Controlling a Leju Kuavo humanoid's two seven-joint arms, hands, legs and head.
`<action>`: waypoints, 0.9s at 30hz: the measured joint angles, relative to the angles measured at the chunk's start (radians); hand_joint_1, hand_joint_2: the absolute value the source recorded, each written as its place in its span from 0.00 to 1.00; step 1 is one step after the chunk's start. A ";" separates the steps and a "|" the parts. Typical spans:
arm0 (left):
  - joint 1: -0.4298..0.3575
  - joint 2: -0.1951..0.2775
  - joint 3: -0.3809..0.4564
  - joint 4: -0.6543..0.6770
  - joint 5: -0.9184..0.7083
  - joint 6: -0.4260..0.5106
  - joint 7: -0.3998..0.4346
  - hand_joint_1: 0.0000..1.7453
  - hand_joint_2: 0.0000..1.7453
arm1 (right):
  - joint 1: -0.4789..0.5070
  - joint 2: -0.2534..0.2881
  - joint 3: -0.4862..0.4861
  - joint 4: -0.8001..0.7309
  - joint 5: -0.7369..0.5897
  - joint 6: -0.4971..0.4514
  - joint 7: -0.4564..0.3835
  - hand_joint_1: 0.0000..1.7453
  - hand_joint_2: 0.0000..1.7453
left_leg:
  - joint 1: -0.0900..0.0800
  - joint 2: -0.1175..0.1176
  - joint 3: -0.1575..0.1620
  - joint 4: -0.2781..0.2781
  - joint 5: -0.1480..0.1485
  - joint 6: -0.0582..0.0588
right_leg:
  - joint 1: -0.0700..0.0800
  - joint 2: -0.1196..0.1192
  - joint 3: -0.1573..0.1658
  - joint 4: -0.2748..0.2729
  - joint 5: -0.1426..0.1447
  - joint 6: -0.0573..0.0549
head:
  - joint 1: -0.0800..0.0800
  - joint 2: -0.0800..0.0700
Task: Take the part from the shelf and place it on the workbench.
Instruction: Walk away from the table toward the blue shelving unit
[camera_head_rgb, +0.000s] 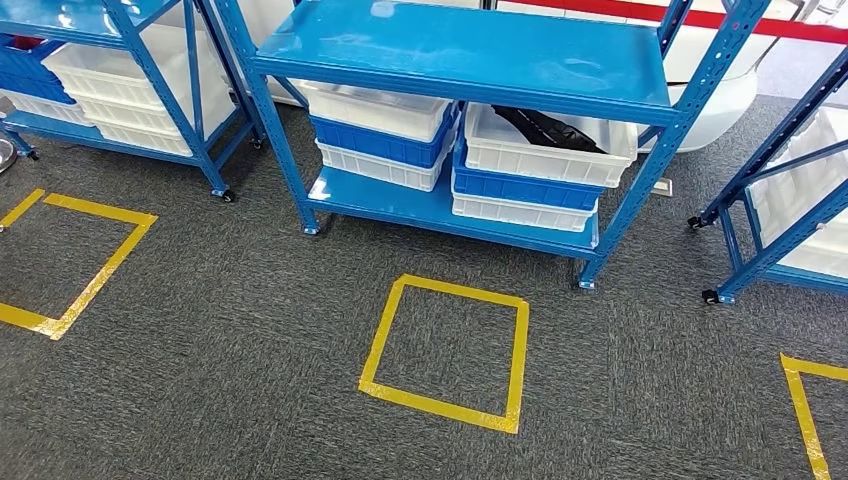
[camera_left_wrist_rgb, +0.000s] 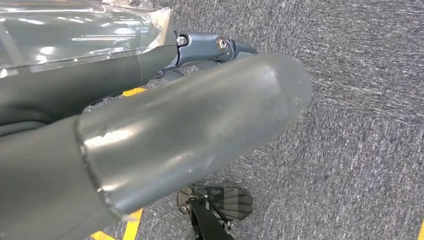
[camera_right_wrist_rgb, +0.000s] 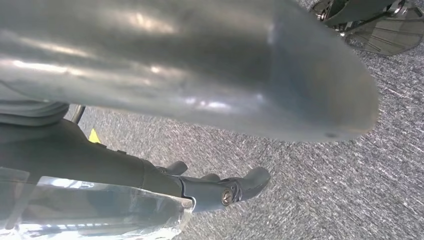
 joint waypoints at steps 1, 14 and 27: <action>0.000 0.000 0.000 0.000 -0.003 0.000 0.000 0.00 0.00 | 0.000 0.000 -0.001 0.000 -0.002 -0.001 0.001 0.00 0.00 | -0.001 0.000 0.000 0.000 0.000 0.000 | 0.000 0.000 0.000 0.000 0.000 0.000 | 0.000 0.000; 0.000 -0.001 0.000 0.000 -0.010 0.020 0.009 0.00 0.00 | 0.000 0.000 -0.006 0.000 -0.001 -0.002 0.004 0.00 0.00 | -0.006 0.000 0.000 0.001 0.000 0.000 | -0.005 0.000 0.000 0.000 0.000 0.001 | 0.000 0.000; 0.000 -0.004 0.000 0.000 -0.011 0.022 0.010 0.00 0.00 | 0.000 0.000 -0.006 0.000 0.003 -0.002 0.006 0.00 0.00 | -0.006 0.000 0.000 0.001 0.000 0.000 | -0.005 0.000 0.000 0.000 0.000 0.000 | 0.000 0.000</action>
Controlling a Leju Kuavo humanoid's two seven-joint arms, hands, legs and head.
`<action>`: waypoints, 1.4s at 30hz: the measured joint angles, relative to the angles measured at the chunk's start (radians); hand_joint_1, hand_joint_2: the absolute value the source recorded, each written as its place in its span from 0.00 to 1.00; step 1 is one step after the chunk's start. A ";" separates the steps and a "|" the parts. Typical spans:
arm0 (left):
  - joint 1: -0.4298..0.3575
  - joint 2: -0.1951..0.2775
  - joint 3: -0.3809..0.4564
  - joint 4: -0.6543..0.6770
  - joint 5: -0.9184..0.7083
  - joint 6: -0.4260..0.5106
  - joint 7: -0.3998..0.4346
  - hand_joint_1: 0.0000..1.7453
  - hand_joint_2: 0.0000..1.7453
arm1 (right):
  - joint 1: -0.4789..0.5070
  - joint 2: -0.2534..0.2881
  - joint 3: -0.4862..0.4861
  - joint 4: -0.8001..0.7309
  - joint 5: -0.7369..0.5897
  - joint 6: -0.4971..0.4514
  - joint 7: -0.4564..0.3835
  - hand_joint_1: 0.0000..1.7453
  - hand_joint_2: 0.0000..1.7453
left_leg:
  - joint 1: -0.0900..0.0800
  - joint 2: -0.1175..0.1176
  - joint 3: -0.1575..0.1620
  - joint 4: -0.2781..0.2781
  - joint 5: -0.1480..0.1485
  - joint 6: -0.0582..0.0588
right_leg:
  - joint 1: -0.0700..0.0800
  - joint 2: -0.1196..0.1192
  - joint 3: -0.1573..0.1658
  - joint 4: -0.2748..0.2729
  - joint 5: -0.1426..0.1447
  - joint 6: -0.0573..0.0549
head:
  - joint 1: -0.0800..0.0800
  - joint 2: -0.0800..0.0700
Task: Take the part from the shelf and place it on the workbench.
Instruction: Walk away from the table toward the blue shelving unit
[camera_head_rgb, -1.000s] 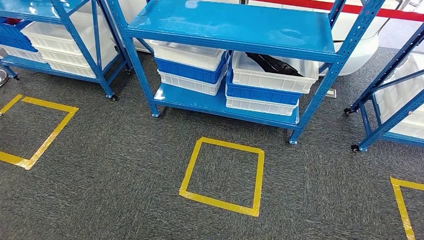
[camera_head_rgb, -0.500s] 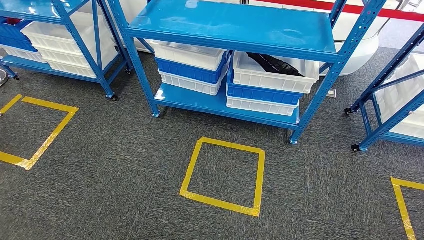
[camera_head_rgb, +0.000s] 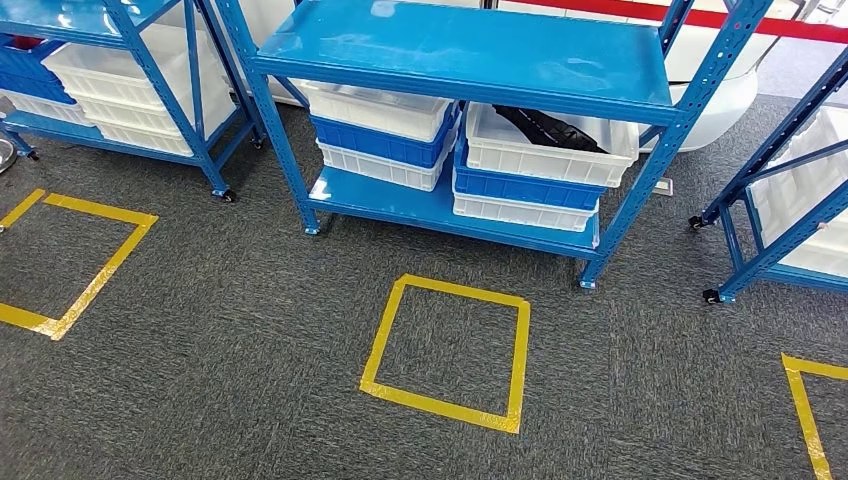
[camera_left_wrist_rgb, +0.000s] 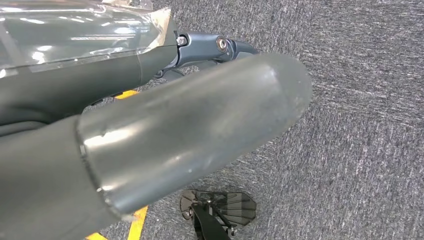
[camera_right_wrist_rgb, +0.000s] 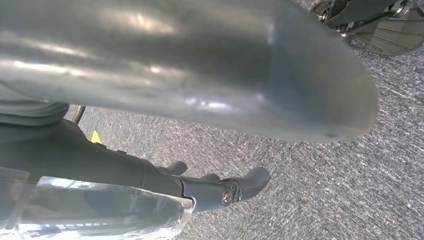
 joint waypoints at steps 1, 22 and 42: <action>0.000 0.000 0.000 0.000 0.000 0.000 0.000 0.00 0.00 | 0.000 0.000 0.000 0.000 0.000 0.000 0.000 0.00 0.00 | 0.000 0.000 0.000 0.000 0.000 0.000 | 0.000 0.000 0.000 0.000 0.000 0.000 | 0.000 0.000; -0.001 -0.006 0.000 0.000 -0.005 0.004 -0.005 0.00 0.00 | 0.000 0.004 -0.002 0.000 0.005 -0.006 0.004 0.00 0.00 | 0.008 0.005 0.010 -0.035 0.022 0.044 | -0.004 0.005 -0.099 0.193 -0.084 0.008 | 0.006 0.000; 0.002 -0.011 0.000 0.000 -0.002 0.008 -0.005 0.00 0.00 | 0.001 0.004 -0.002 0.000 0.013 -0.005 0.012 0.00 0.00 | -0.003 -0.033 -0.126 0.182 -0.020 0.034 | 0.018 0.028 0.039 -0.003 -0.029 -0.040 | 0.001 0.000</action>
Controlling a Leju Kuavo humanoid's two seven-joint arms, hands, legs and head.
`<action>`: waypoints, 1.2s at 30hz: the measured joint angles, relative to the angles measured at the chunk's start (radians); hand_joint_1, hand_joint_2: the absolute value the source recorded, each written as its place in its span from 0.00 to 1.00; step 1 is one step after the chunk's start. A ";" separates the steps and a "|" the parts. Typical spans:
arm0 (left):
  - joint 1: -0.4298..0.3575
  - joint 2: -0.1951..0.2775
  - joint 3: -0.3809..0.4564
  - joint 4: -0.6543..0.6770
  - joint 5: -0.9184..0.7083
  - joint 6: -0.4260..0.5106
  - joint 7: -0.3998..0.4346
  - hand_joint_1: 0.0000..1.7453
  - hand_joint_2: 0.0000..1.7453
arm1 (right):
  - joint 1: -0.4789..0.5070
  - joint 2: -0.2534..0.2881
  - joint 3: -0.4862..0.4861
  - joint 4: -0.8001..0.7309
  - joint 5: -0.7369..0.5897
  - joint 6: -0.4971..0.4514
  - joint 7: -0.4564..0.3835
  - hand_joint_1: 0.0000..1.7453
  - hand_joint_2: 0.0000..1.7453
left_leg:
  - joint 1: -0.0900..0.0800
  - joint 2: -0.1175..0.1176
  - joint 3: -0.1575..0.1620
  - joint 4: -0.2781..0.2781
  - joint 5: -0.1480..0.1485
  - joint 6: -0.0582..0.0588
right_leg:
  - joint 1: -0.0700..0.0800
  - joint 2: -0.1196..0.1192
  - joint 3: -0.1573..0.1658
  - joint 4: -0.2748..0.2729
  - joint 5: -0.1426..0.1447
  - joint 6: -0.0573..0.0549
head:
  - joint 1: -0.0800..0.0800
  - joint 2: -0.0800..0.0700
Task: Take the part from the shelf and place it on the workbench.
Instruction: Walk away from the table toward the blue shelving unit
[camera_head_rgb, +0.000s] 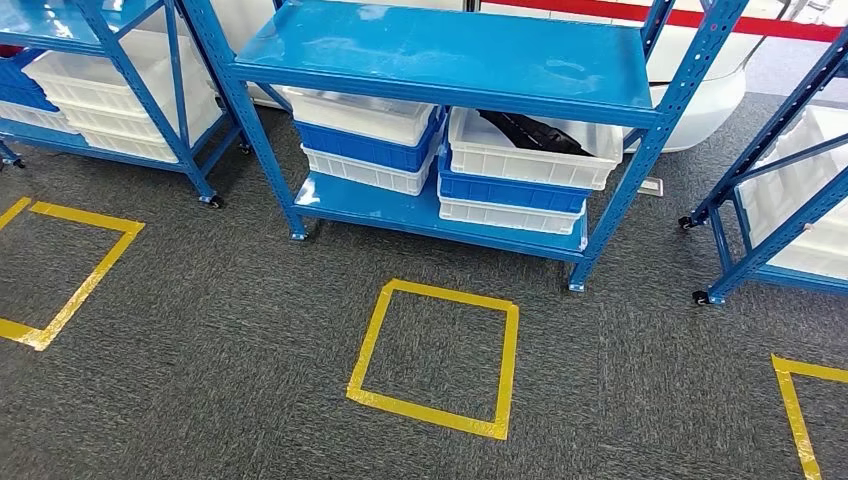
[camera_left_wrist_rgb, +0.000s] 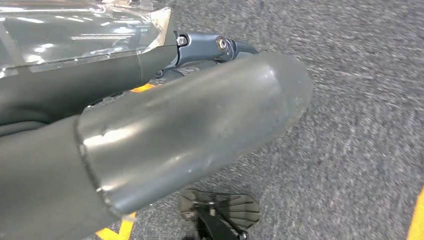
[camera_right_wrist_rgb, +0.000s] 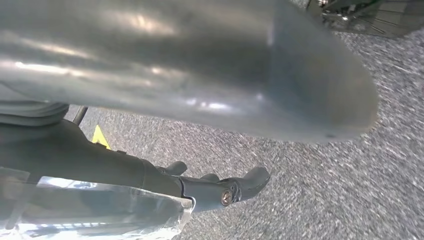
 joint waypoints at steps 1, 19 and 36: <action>-0.001 0.001 0.000 0.000 0.000 0.000 0.000 0.00 0.00 | -0.001 0.002 0.000 0.000 0.000 0.000 0.000 0.00 0.00 | -0.006 -0.002 0.026 -0.066 0.031 0.015 | 0.006 0.003 0.004 0.000 -0.004 0.000 | 0.002 0.000; -0.003 -0.004 -0.001 0.001 -0.011 -0.006 -0.009 0.00 0.00 | 0.000 -0.001 -0.013 0.000 -0.012 0.002 0.003 0.00 0.00 | -0.007 0.004 0.133 -0.178 0.004 -0.011 | -0.030 -0.024 -0.049 0.010 0.028 0.067 | 0.010 0.000; -0.004 0.002 -0.004 0.001 -0.018 -0.013 -0.016 0.00 0.00 | -0.001 0.013 -0.026 0.000 -0.015 -0.004 0.003 0.00 0.00 | -0.008 -0.003 0.068 -0.153 0.042 0.005 | -0.012 -0.005 -0.002 -0.001 -0.016 0.038 | 0.004 0.000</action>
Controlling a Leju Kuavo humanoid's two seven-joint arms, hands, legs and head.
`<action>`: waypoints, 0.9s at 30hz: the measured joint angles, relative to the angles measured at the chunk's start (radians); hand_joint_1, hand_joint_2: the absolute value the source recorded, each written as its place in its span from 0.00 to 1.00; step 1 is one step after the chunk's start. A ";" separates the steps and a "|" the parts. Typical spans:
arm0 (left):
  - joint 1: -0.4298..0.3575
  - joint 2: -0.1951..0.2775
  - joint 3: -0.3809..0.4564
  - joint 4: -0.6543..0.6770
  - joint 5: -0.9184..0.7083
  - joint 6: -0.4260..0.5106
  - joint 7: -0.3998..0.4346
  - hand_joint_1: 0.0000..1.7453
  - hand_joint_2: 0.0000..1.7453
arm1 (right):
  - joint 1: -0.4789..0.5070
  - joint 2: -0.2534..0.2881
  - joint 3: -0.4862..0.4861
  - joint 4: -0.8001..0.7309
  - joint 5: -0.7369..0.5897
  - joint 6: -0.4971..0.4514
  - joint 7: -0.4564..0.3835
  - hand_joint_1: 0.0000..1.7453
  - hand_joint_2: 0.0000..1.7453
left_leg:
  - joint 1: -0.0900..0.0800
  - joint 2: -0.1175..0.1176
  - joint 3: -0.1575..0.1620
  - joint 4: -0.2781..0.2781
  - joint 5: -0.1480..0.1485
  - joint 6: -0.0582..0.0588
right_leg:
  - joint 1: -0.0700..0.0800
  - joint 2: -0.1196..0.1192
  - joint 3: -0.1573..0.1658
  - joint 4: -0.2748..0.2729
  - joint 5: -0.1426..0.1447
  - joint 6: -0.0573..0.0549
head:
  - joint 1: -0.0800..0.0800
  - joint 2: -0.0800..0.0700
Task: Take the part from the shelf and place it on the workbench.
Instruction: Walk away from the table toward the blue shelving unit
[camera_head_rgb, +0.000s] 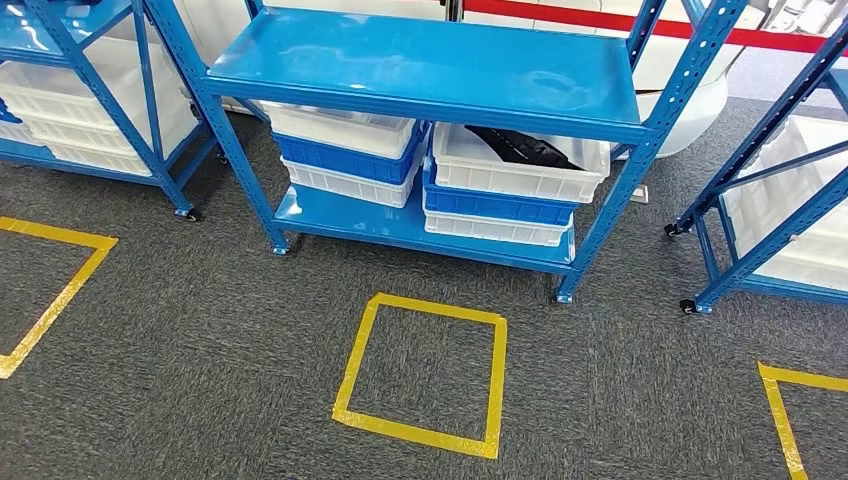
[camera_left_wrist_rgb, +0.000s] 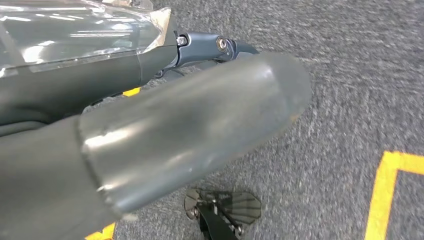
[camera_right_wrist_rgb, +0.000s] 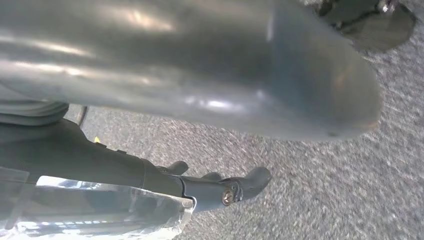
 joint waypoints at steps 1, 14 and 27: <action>0.000 0.000 0.000 0.000 0.000 0.000 0.000 0.00 0.00 | 0.000 0.000 0.000 0.000 0.000 -0.001 0.000 0.00 0.00 | 0.001 0.000 0.007 -0.010 0.002 0.005 | 0.000 -0.001 0.002 0.005 -0.005 0.004 | 0.001 0.000; 0.000 -0.003 0.000 0.000 0.000 0.000 -0.001 0.00 0.00 | 0.002 -0.003 0.000 0.000 0.001 -0.004 0.002 0.00 0.00 | -0.006 -0.001 0.060 -0.027 -0.031 -0.009 | -0.004 -0.015 -0.039 -0.001 0.044 0.014 | 0.001 0.000; 0.001 -0.003 0.000 0.000 0.001 0.000 -0.002 0.00 0.00 | 0.003 0.000 0.000 0.000 0.003 -0.006 0.002 0.00 0.00 | 0.008 0.000 -0.070 0.154 -0.044 -0.032 | -0.009 -0.006 -0.001 -0.007 0.022 -0.030 | -0.008 0.000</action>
